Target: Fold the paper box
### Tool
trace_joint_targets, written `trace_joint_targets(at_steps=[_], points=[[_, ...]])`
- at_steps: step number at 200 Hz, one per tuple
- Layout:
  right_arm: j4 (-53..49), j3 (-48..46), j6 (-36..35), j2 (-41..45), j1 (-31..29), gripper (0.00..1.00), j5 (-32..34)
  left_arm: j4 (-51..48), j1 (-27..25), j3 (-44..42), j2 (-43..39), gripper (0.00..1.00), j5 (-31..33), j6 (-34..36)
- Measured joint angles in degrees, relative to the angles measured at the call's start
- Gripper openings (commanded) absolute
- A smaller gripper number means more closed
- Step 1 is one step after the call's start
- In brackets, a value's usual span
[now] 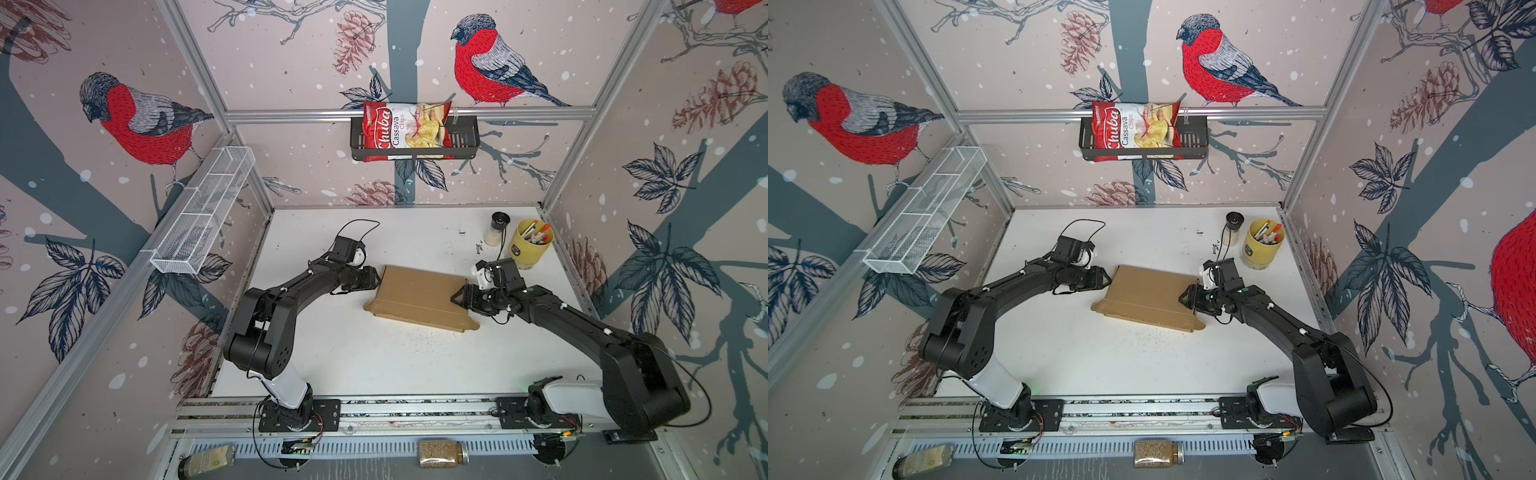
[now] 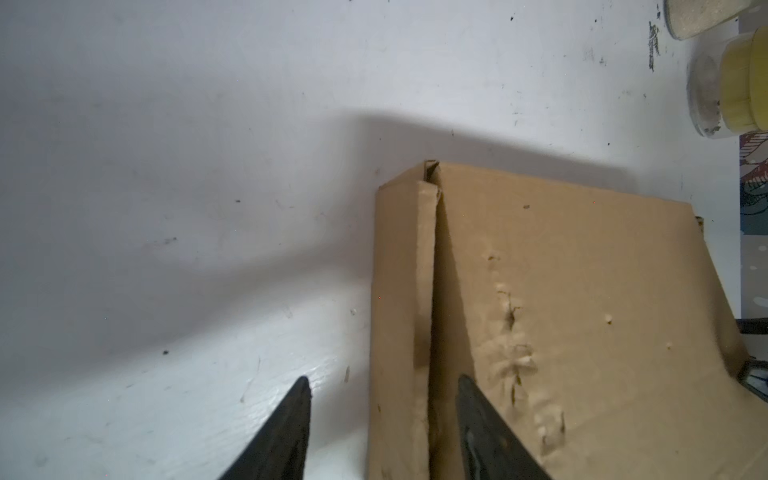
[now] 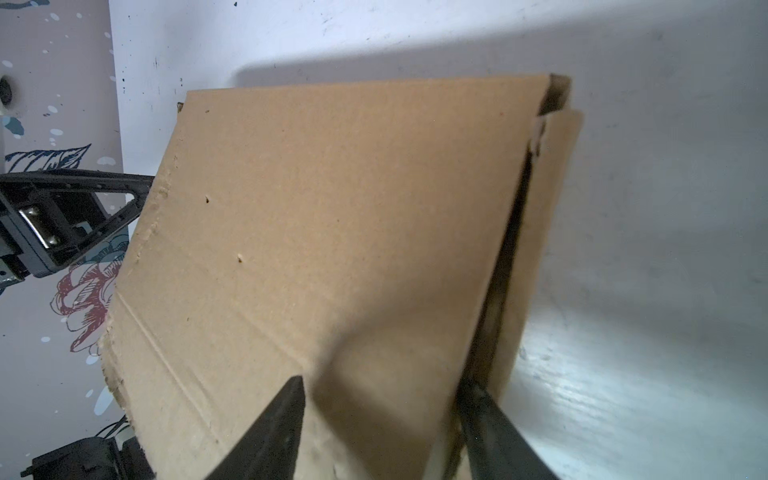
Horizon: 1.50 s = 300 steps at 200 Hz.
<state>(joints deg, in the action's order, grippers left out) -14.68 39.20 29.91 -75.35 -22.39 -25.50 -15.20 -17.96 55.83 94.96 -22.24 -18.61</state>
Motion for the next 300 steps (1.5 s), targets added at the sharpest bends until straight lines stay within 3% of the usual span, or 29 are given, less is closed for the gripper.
trace_joint_targets(at_steps=[78, 122, 163, 207, 264, 300], points=[[-6.7, 4.3, -3.0, 2.7, 2.5, 0.69, 1.1, 3.8, 0.0, -3.3, 0.0, 0.52, -1.8, -2.0], [-7.2, 0.0, -3.8, 2.6, 3.8, 0.69, -0.5, 4.2, 0.4, -3.6, -0.9, 0.58, -1.7, -2.2], [-4.9, -1.7, -2.7, 2.1, 4.2, 0.68, -3.4, 6.2, 4.2, -4.8, -6.7, 0.66, -3.3, -3.5], [-3.3, -2.5, -2.7, 1.6, 5.2, 0.67, -5.1, 11.2, 2.8, -8.7, -6.1, 0.67, -7.9, -5.4], [-1.4, -4.1, -2.7, 0.4, 5.3, 0.61, -5.5, 13.4, 0.6, -9.8, -2.0, 0.51, -6.6, -5.4], [0.0, -4.8, -2.7, -1.6, 5.3, 0.59, -5.5, 15.0, 0.5, -10.8, -1.4, 0.48, -7.1, -5.5]])
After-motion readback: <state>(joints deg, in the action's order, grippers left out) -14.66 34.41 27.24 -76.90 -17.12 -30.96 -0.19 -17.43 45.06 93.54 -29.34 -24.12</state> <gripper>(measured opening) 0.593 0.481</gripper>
